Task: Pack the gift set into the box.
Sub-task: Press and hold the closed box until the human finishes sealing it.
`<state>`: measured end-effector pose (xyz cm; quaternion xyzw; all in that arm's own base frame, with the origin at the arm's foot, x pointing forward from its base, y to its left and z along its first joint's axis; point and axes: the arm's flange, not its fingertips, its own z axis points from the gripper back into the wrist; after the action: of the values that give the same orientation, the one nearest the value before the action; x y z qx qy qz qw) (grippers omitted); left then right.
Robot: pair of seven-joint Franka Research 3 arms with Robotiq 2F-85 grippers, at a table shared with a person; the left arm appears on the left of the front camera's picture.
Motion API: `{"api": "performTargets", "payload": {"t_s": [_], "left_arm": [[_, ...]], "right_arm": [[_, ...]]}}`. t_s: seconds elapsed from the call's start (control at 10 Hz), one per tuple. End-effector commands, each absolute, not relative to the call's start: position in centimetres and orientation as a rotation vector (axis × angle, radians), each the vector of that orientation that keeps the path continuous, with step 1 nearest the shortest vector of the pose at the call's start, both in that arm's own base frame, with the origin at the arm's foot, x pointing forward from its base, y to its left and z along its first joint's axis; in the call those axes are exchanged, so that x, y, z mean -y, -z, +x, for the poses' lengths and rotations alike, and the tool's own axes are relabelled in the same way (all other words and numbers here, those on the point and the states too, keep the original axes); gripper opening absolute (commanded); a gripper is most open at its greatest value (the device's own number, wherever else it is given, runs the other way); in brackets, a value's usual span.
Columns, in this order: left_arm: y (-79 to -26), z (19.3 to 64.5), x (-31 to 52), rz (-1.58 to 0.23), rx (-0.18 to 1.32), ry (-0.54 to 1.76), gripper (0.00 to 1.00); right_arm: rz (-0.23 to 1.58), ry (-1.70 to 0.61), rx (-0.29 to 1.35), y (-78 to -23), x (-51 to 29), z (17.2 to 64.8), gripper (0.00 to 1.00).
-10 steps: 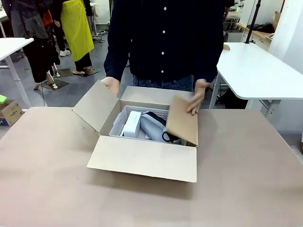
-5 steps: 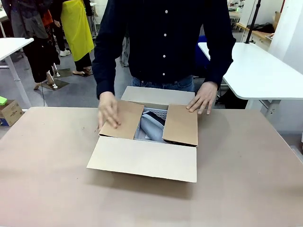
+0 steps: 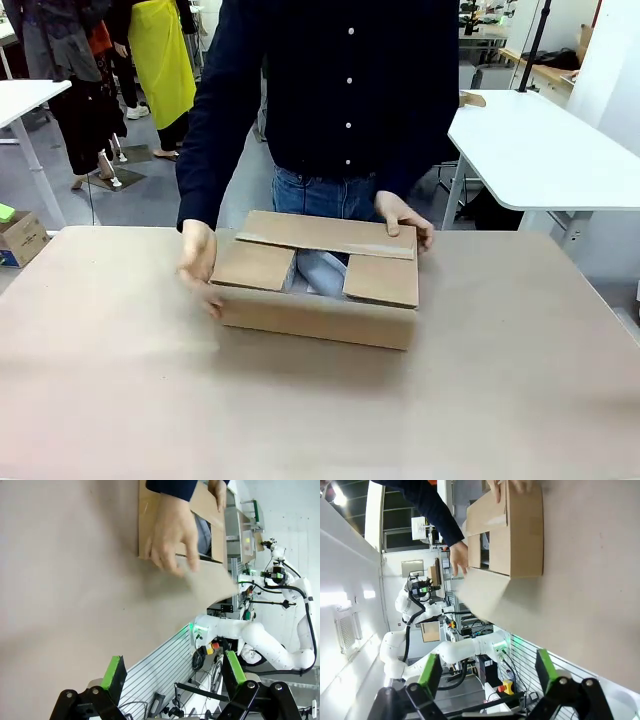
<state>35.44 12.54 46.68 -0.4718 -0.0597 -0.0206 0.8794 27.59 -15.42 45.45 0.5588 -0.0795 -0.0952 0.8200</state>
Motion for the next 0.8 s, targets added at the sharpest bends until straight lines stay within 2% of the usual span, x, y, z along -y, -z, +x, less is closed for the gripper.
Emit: {"api": "performTargets", "payload": {"t_s": [0.0,0.7], "left_arm": [[-46.59,35.12,-12.58,-0.969,0.122,0.053,1.0],[-46.59,35.12,-12.58,-0.969,0.122,0.053,1.0]], "right_arm": [[1.212,0.204,0.188,-45.41,15.07,27.68,1.0],[1.212,0.204,0.188,-45.41,15.07,27.68,1.0]]}}
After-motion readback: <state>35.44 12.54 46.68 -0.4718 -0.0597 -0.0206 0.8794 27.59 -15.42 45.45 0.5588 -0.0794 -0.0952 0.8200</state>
